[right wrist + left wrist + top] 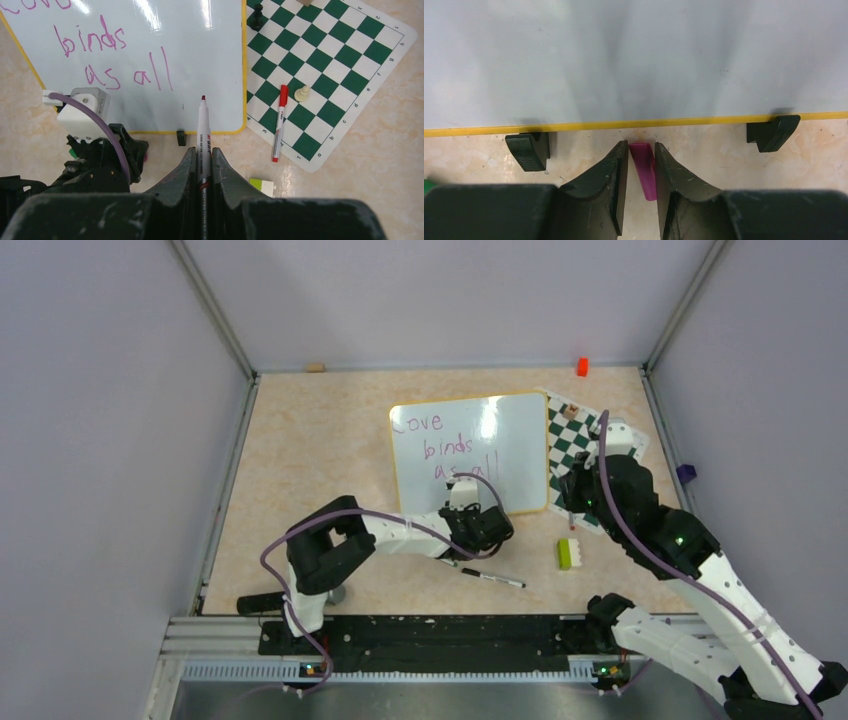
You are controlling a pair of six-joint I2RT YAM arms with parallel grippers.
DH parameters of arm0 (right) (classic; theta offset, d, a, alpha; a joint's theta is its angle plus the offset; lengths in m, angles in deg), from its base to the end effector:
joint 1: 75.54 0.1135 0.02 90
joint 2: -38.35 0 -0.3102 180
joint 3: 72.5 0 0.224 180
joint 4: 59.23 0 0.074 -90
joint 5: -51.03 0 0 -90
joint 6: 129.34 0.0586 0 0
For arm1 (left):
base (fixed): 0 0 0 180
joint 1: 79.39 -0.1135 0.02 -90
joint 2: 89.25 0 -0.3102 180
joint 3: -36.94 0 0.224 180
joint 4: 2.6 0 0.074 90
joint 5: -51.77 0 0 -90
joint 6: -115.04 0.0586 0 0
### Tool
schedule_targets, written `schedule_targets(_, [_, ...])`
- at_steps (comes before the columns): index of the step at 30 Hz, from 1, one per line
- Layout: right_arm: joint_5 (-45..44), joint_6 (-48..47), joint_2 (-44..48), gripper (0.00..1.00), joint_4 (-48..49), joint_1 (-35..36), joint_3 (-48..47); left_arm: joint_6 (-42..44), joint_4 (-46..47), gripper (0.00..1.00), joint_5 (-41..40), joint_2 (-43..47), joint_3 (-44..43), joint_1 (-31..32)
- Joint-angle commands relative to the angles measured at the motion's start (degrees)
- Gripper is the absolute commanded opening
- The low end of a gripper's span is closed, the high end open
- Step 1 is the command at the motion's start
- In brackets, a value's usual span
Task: Write a sentence on the whiteboard
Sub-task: Pick up the pen cap from the center of the board, then insert the whiteboard marker without the cap into the pen cap.
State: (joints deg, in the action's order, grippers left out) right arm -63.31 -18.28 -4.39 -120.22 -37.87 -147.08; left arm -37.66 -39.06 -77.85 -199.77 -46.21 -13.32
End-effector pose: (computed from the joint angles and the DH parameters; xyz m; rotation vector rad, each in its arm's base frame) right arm 0.0889 0.0382 0.3801 -0.0386 2.0362 0.2021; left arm 0.1884 -0.3324 0.1941 -0.1265 2.3341 -0.1255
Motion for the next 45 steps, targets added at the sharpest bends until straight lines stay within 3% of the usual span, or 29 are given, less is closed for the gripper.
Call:
schedule_targets(1, [0.07,-0.32,1.03,0.00,1.24,-0.58,-2.20,-1.81,-4.23,0.27,2.82,-0.93,-0.04,0.90])
schedule_targets(6, [1.09,-0.23,1.09,0.00,1.24,-0.60,-2.12,-2.34,-5.79,0.00,0.11,-1.35,-0.69,0.83])
schedule_targets(12, [3.30,-0.76,0.83,0.00,0.37,-0.60,-1.82,-2.34,-8.88,0.00,-0.04,6.16,-0.77,1.00])
schedule_targets(19, [8.64,-0.64,6.17,0.00,6.33,-0.58,2.83,-3.18,-0.09,0.00,1.89,26.43,8.88,0.55])
schedule_targets(22, [15.17,0.19,9.80,0.00,12.90,-0.58,7.22,-2.48,9.43,0.00,3.77,35.41,14.91,-0.60])
schedule_targets(25, [21.08,1.48,13.43,0.00,21.09,-0.62,12.96,-1.37,25.79,0.00,6.65,44.48,23.88,-2.53])
schedule_targets(29, [26.85,3.35,16.40,0.00,32.72,-0.59,20.87,-0.32,41.69,0.00,0.68,52.03,32.03,-2.85])
schedule_targets(37, [36.94,5.55,11.36,0.00,44.97,-0.58,24.91,-3.31,57.16,0.00,-6.95,54.11,37.96,-3.21])
schedule_targets(45, [47.97,3.94,4.38,0.00,48.18,-0.58,21.44,-3.48,58.07,0.00,-8.66,50.66,34.86,-3.48])
